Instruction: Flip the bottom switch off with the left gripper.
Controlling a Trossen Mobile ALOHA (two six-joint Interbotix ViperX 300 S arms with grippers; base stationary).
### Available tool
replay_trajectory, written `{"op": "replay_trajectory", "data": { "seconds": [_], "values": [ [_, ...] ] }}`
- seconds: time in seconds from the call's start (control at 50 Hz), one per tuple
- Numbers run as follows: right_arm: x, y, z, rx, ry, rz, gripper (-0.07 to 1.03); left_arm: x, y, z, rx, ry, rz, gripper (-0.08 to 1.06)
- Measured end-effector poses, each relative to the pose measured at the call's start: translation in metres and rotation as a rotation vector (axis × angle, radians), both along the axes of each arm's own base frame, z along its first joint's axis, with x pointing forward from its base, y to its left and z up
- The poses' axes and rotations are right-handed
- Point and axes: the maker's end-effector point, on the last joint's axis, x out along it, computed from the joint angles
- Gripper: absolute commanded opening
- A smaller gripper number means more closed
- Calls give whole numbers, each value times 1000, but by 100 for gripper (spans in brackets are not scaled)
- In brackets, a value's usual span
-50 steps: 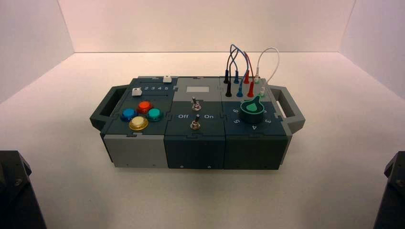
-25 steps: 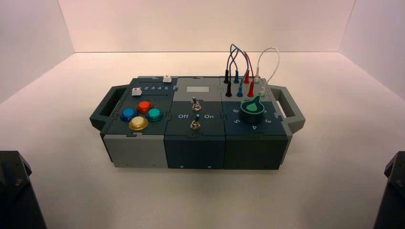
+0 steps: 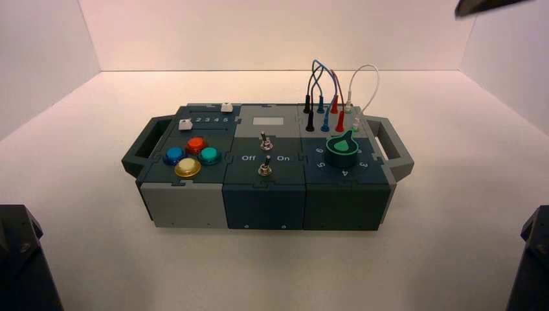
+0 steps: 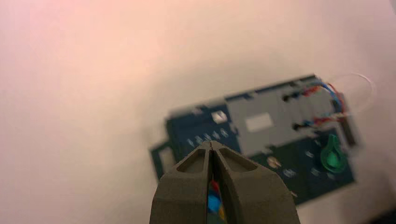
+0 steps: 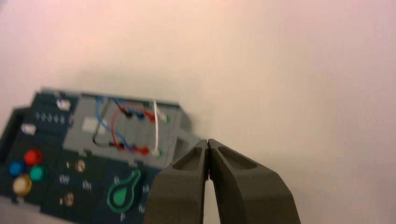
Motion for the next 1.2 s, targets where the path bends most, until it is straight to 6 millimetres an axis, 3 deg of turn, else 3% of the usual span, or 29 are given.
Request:
{"op": "replay_trajectory", "data": {
  "seconds": [0.4,0.76,1.2],
  "values": [
    [-2,31,-47,-4,264,90,-2,-29,-34,-14,-59,115,11,-3],
    [-1,37,-87,-27,448,92,-2,-38,-50,-28,-75,204,54,-3],
    [10,56,-107,-23,531,117,-2,-42,-76,-54,-64,267,52,-3]
  ]
}}
